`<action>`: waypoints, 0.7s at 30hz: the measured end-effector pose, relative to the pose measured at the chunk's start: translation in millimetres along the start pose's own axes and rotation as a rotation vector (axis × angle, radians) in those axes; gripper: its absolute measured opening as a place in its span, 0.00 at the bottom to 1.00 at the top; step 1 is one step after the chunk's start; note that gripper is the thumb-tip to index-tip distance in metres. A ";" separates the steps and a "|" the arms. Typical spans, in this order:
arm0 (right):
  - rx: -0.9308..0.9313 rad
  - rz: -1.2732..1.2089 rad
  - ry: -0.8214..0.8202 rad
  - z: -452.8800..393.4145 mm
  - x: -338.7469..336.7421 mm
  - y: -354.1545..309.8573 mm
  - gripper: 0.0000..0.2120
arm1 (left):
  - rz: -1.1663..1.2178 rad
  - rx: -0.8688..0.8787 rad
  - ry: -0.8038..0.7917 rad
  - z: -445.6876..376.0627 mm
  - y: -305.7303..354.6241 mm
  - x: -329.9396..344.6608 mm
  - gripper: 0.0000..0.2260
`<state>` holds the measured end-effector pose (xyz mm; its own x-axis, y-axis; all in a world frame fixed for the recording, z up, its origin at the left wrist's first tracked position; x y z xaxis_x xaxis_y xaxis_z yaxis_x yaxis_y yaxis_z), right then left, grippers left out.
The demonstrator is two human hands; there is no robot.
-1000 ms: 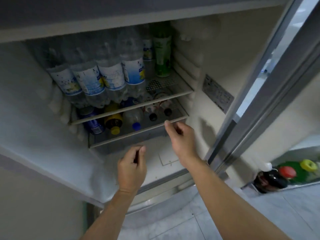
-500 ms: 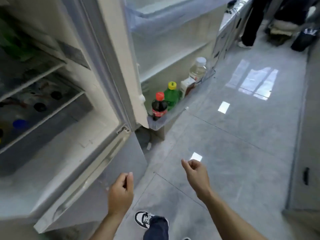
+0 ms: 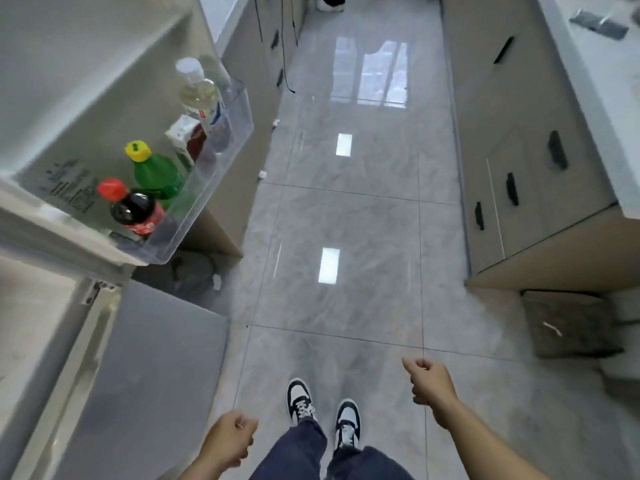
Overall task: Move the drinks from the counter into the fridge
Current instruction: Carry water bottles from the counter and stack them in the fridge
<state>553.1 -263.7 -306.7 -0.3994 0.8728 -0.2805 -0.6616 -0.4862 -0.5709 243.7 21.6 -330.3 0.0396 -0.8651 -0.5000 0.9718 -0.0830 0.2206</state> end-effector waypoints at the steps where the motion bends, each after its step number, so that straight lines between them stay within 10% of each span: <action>1: 0.031 -0.009 0.017 -0.2 -7.7 8.5 0.13 | 0.010 0.003 -0.032 -5.1 2.3 0.4 0.11; 21: 0.327 -0.108 0.170 -61.6 -80.3 27.1 0.11 | 0.118 0.147 -0.037 -129.1 264.5 -65.8 0.09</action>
<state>606.3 -344.3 -347.1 -0.2237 0.9011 -0.3714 -0.8725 -0.3550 -0.3358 528.1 120.4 -347.2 0.1398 -0.8904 -0.4332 0.9166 -0.0491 0.3968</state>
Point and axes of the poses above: each hand's wrist, its own z-axis away from the middle knuckle, its own x-axis out of the palm, y = z × x, the point moved 7 cm from there along -z, towards the middle knuckle, and after that the axes turned 12 degrees about -z, right-handed, at the moved point
